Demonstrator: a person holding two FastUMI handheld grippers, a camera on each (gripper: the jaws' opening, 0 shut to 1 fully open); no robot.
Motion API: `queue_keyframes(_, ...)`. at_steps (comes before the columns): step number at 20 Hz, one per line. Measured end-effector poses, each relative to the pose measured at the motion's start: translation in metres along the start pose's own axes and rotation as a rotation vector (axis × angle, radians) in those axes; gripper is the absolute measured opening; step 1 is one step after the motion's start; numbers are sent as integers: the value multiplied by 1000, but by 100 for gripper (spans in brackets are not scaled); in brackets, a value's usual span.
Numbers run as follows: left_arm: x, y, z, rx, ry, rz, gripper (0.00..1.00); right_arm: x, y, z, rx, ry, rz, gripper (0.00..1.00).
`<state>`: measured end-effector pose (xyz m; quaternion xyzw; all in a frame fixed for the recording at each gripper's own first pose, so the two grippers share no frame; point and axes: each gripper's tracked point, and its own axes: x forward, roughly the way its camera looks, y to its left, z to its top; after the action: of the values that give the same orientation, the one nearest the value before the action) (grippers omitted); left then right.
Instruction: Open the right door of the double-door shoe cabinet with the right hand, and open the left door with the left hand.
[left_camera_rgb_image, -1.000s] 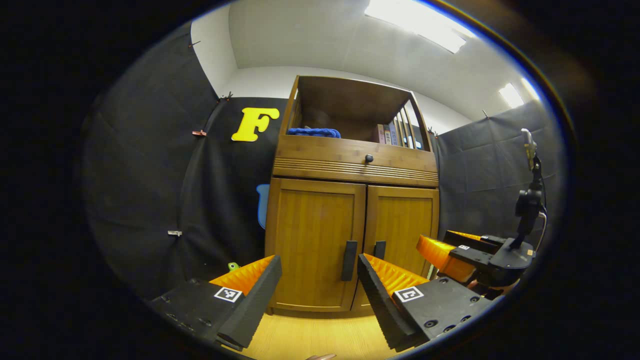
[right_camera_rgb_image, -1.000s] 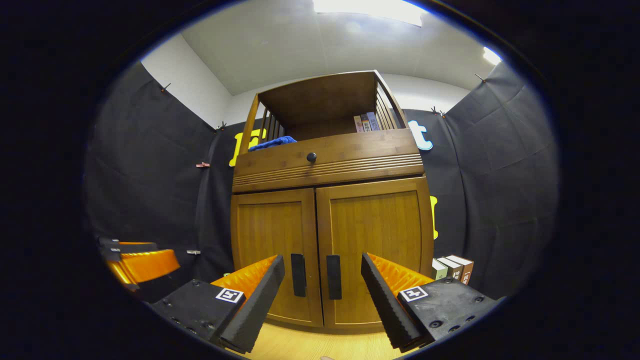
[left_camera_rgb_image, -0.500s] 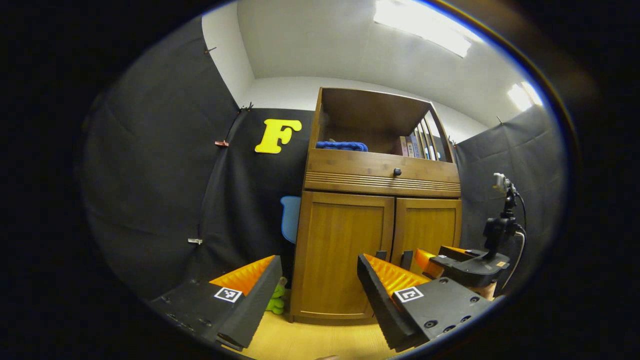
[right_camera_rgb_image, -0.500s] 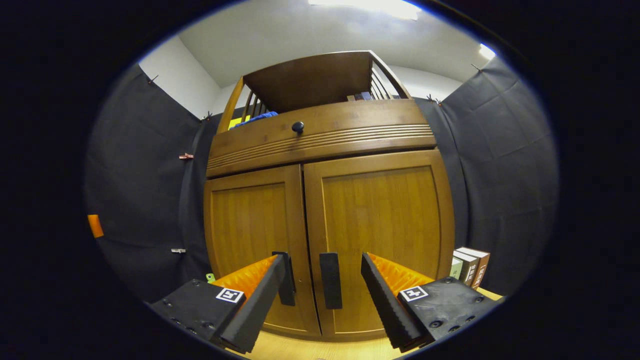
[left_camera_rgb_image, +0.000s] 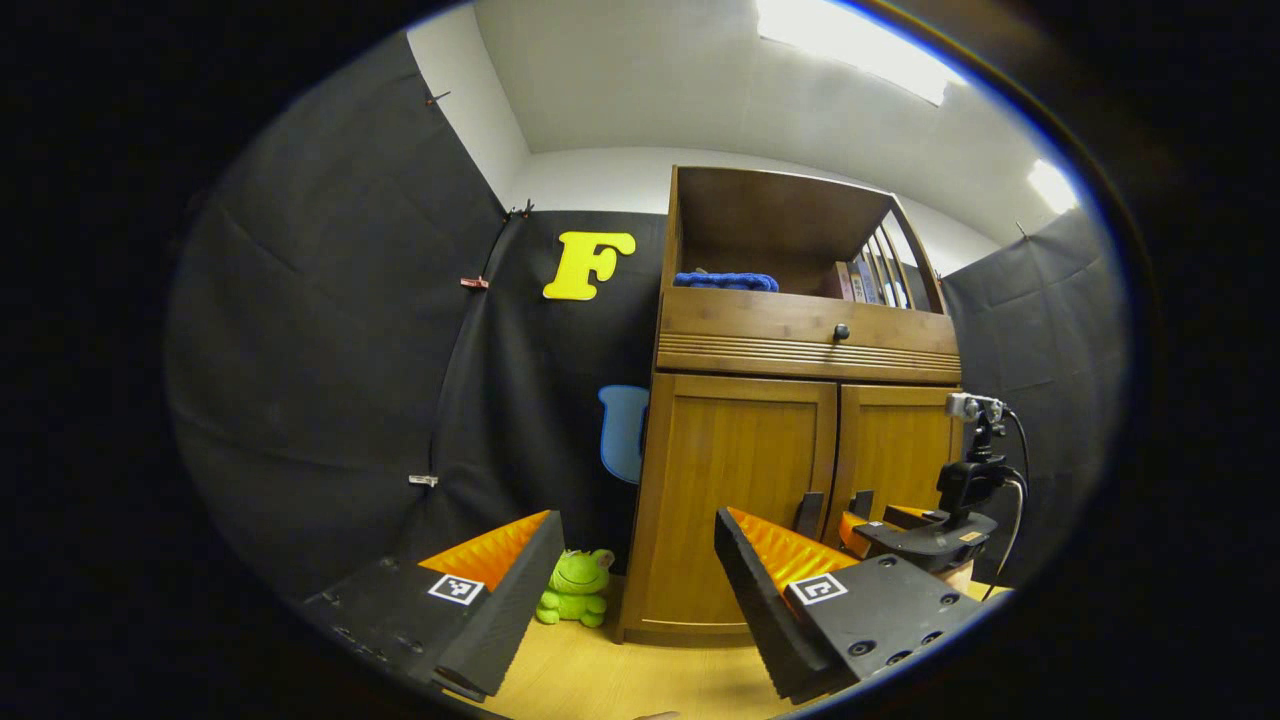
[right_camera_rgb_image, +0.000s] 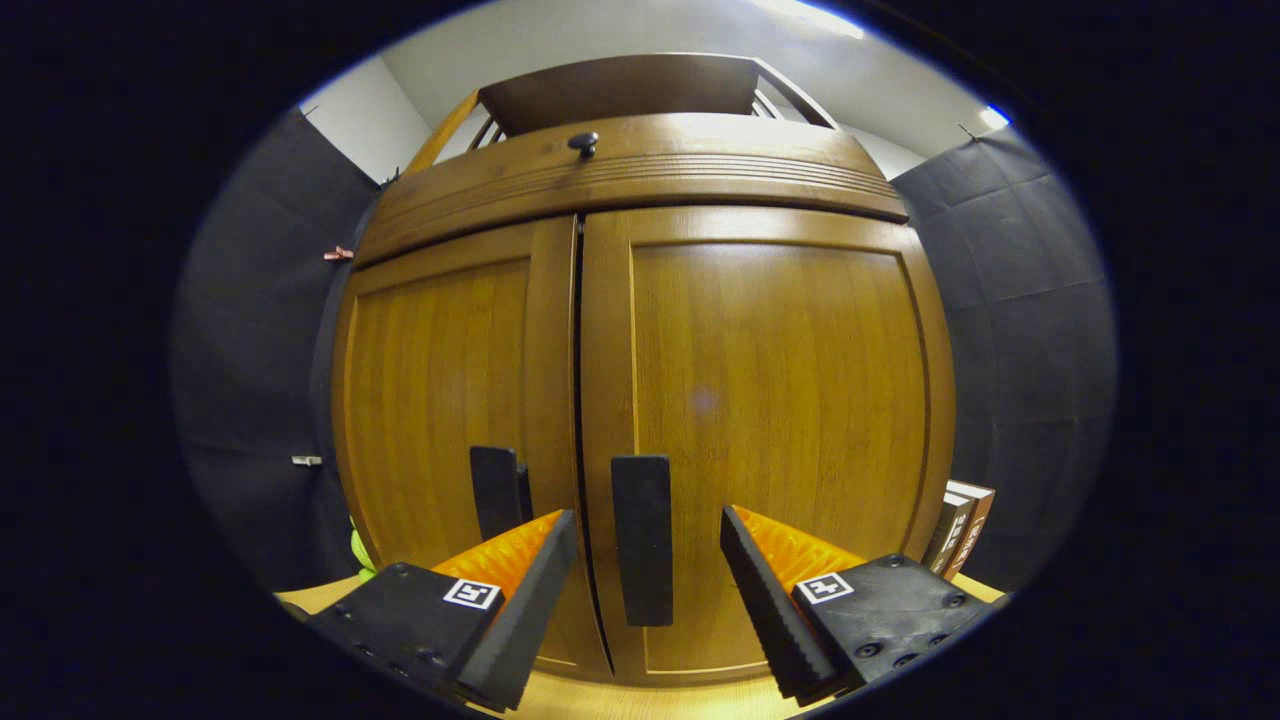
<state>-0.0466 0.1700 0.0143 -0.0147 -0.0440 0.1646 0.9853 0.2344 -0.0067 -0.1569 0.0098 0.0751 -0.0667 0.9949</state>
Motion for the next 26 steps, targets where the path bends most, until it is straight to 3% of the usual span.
queue_keyframes(2,3,0,-5,-4,14,-8,95,8,0,-10,-2,20,-11,89)
queue_keyframes(3,4,0,-7,0,21,-11,95,15,-4,-15,1,26,-16,84)
queue_keyframes(9,9,4,-16,21,51,3,95,26,0,-20,-14,38,-29,37)
queue_keyframes(10,7,3,-18,23,56,0,95,29,-1,-22,-9,46,-26,24)
queue_keyframes(11,6,2,-17,26,57,1,95,21,-1,-19,-10,54,-23,28)
queue_keyframes(12,5,2,-17,28,57,1,95,24,-1,-23,-12,66,-18,18)
queue_keyframes(15,-3,-3,-15,25,57,-11,95,11,0,-20,-33,68,3,18)
queue_keyframes(16,-7,-3,-16,23,59,-15,95,6,1,-21,-29,73,11,13)
queue_keyframes(19,-15,-6,-12,24,61,-22,95,-7,-1,-18,-19,69,30,23)
queue_keyframes(20,-17,-7,-11,24,60,-25,95,-10,-2,-17,-19,68,33,13)
queue_keyframes(21,-20,-10,-9,21,61,-31,95,-15,-3,-17,-17,71,38,18)
queue_keyframes(26,-29,-24,-7,7,63,-58,95,-38,-9,-14,-21,80,54,18)
